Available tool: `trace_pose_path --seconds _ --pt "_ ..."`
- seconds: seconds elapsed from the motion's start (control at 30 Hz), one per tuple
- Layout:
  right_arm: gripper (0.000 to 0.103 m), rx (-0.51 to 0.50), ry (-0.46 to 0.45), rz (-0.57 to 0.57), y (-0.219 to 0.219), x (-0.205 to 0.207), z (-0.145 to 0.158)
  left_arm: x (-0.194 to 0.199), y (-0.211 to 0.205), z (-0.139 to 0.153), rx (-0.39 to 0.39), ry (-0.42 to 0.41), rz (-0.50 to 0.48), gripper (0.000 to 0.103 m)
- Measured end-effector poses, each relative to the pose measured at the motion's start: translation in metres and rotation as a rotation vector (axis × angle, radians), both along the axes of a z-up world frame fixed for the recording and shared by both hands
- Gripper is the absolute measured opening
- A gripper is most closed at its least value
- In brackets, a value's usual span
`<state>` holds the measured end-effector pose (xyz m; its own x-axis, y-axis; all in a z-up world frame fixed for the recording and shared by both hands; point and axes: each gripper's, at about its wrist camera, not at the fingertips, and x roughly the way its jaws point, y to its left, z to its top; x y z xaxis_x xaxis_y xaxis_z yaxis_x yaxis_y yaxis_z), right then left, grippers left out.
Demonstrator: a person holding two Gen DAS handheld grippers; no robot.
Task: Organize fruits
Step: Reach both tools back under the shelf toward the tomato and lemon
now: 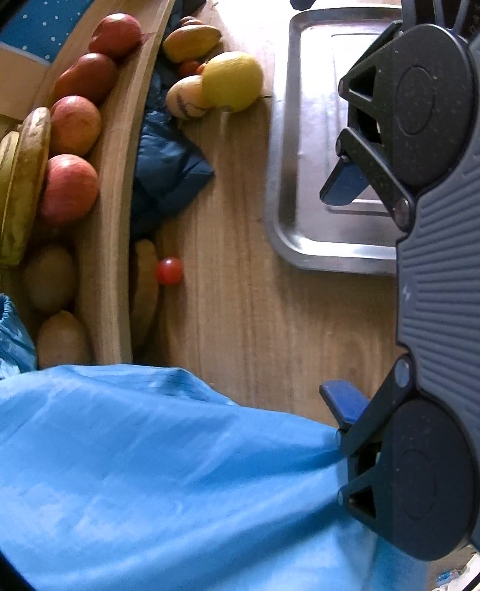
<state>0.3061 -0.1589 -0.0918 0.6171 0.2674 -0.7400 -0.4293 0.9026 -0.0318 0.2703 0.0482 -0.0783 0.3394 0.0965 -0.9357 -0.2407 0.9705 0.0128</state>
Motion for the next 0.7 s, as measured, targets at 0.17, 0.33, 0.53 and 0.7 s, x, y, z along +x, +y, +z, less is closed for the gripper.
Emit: trace_pose_path --seconds 0.17,0.33,0.53,0.7 --pt "0.102 0.004 -0.004 -0.034 0.004 0.017 -0.001 0.018 0.007 -0.005 -0.011 -0.035 -0.004 0.102" --pt "0.102 0.008 -0.003 -0.068 0.006 0.033 -0.003 0.034 0.011 -0.008 -0.017 -0.104 -0.017 0.102" --pt "0.102 0.012 0.012 -0.109 0.011 0.054 -0.010 0.053 0.014 -0.012 -0.016 -0.132 -0.025 0.102" --pt "0.102 0.015 0.024 -0.142 0.014 0.069 -0.015 0.068 0.018 -0.018 -0.010 -0.155 -0.027 0.102"
